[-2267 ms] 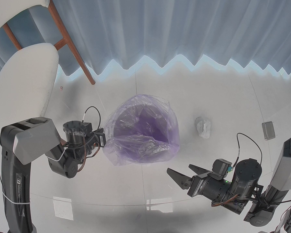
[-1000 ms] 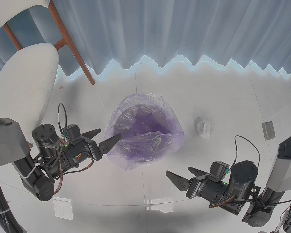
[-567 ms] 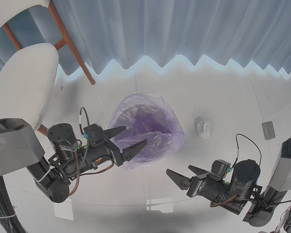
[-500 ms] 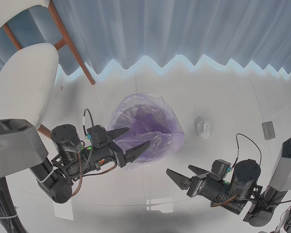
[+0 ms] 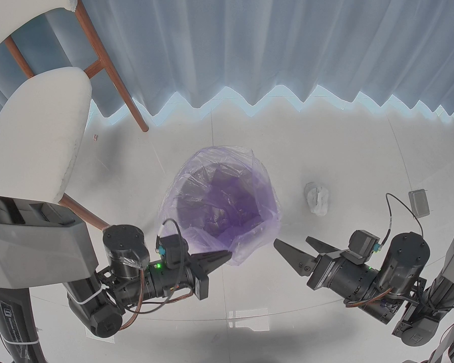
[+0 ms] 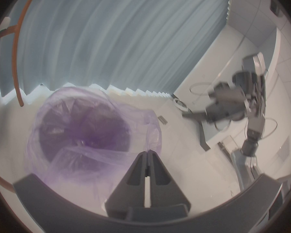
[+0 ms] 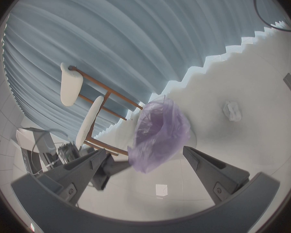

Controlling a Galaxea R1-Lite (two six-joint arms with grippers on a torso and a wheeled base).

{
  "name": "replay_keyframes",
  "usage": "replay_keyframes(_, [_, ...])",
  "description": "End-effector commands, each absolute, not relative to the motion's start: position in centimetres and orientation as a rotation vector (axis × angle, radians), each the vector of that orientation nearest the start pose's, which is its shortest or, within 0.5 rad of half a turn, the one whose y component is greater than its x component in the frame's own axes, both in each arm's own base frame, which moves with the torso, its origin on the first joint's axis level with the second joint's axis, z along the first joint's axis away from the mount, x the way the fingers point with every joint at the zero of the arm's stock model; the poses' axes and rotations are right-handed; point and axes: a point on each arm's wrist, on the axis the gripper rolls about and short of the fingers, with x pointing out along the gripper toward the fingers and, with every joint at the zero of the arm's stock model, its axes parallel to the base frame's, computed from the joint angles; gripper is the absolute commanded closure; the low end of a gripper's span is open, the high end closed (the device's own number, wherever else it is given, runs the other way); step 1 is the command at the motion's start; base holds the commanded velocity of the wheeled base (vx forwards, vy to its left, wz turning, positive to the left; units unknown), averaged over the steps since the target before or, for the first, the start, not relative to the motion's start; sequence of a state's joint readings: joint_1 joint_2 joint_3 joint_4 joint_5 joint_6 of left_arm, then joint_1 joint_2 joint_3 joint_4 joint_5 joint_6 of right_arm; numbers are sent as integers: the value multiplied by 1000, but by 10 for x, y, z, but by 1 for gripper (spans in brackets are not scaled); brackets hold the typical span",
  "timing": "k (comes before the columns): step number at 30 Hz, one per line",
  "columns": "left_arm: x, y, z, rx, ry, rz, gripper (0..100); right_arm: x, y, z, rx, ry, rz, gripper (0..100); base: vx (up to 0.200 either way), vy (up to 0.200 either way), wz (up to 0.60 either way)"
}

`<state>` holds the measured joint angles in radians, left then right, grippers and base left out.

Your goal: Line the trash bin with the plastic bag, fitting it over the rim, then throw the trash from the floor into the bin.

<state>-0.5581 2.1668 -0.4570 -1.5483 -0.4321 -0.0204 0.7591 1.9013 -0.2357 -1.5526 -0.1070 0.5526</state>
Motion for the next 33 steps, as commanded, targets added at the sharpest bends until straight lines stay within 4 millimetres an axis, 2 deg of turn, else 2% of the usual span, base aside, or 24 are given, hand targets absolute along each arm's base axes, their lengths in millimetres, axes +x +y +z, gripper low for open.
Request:
replay_keyframes(1, [247,-177,15,61,308,-1019,100,197,162,106,501,202,578,0,0,0,0])
replay_keyframes(2, [247,-177,14,64,311,-1021,100,198,161,107,503,198,578,0,0,0,0])
replay_keyframes(3, [244,-176,3,83,347,-1024,100,201,156,112,512,173,578,0,0,0,0])
replay_keyframes(7, [241,-178,-20,132,408,-1039,100,204,143,122,525,143,595,0,0,0,0])
replay_keyframes(13, [232,-182,-40,145,490,-1062,100,214,125,135,537,85,581,0,0,0,0])
replay_keyframes(17, [232,-186,-52,145,530,-989,100,215,123,134,536,101,578,0,0,0,0])
replay_keyframes(22, [233,-190,-53,87,552,-962,100,215,123,134,536,102,577,0,0,0,0])
replay_keyframes(26, [242,-199,-62,115,523,-854,100,216,123,132,533,112,573,0,0,0,0])
replay_keyframes(29, [238,-202,-63,121,529,-861,100,215,122,132,534,110,574,0,0,0,0])
replay_keyframes(31, [234,-204,-60,124,526,-875,100,215,122,132,535,111,575,0,0,0,0])
replay_keyframes(33, [228,-205,-38,104,485,-892,100,216,123,132,537,112,569,0,0,0,0])
